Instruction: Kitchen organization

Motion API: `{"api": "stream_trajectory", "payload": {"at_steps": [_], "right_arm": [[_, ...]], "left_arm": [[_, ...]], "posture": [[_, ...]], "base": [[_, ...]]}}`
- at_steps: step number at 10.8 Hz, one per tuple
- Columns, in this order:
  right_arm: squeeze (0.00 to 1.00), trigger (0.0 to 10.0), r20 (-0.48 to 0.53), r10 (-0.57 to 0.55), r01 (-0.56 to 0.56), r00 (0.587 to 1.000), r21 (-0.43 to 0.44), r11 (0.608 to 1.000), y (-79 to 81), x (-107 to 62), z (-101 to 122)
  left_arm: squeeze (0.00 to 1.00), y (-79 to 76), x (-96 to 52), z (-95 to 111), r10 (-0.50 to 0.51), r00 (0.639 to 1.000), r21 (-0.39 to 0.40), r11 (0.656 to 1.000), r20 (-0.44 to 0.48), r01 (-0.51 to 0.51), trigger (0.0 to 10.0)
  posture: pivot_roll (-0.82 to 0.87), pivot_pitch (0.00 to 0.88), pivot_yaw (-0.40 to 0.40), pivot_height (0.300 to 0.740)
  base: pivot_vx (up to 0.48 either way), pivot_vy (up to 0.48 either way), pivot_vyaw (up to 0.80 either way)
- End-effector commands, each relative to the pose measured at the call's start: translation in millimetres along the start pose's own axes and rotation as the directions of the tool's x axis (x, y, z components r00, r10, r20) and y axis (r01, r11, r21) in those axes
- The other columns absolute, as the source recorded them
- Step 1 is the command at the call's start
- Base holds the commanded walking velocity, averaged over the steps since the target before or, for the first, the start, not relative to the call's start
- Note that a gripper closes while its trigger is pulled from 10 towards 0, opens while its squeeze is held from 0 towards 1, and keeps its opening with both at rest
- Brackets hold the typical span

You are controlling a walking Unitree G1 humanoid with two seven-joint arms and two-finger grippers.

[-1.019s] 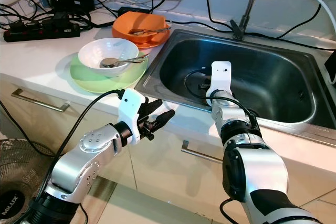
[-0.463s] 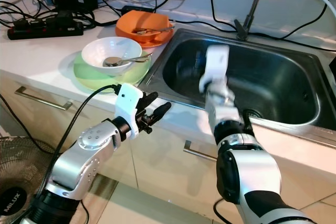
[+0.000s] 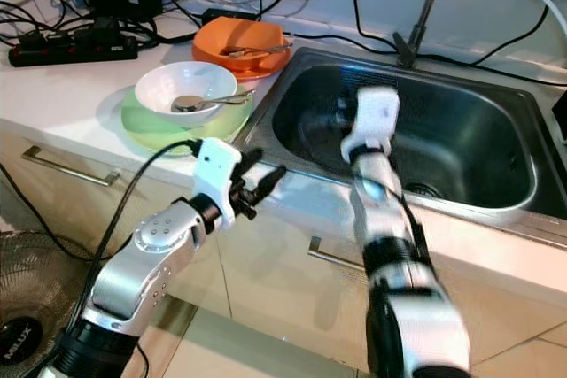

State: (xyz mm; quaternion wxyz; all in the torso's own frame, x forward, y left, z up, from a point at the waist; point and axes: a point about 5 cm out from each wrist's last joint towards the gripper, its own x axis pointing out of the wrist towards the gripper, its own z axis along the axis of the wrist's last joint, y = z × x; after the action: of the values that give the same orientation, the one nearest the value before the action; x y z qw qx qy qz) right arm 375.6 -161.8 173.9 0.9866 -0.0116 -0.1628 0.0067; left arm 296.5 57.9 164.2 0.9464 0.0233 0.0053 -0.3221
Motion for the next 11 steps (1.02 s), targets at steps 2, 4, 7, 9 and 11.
{"api": "stream_trajectory", "payload": {"at_steps": [2,4,7,9,11], "right_arm": [[0.00,10.0,0.071,-0.012,0.012,0.997,-0.007,1.000,-5.5,-5.7,6.7],[0.00,10.0,0.097,-0.002,0.005,0.995,-0.034,0.999,-17.1,-18.9,7.3],[0.00,10.0,0.097,0.021,-0.016,0.995,-0.059,0.998,-22.9,-30.9,5.5],[0.00,10.0,0.097,0.021,-0.016,0.995,-0.059,0.998,-22.9,-30.9,5.5],[0.00,10.0,0.077,0.066,-0.065,0.995,-0.022,0.998,-3.3,-55.4,-3.5]], "left_arm": [[0.00,2.3,2.4,3.0,0.014,1.000,0.017,1.000,0.013,-0.015,10.0],[0.00,3.5,1.9,4.7,0.021,0.999,0.031,0.999,0.034,-0.022,10.0],[0.00,8.4,0.4,9.4,0.048,0.996,0.048,0.998,0.075,-0.052,10.0],[0.00,8.4,0.4,9.4,0.048,0.996,0.048,0.998,0.075,-0.052,10.0],[0.00,22.7,-0.8,14.9,0.164,0.970,0.129,0.973,0.181,-0.189,10.0]], "posture": [[0.22,0.055,-0.033,0.740],[0.22,0.049,-0.028,0.740],[0.21,0.042,-0.021,0.740],[0.21,0.042,-0.021,0.740],[0.19,0.029,-0.005,0.740]], "base": [[0.000,0.000,0.00],[0.000,0.000,0.00],[0.000,0.000,0.00],[0.000,0.000,0.00],[0.000,0.000,0.00]]}}
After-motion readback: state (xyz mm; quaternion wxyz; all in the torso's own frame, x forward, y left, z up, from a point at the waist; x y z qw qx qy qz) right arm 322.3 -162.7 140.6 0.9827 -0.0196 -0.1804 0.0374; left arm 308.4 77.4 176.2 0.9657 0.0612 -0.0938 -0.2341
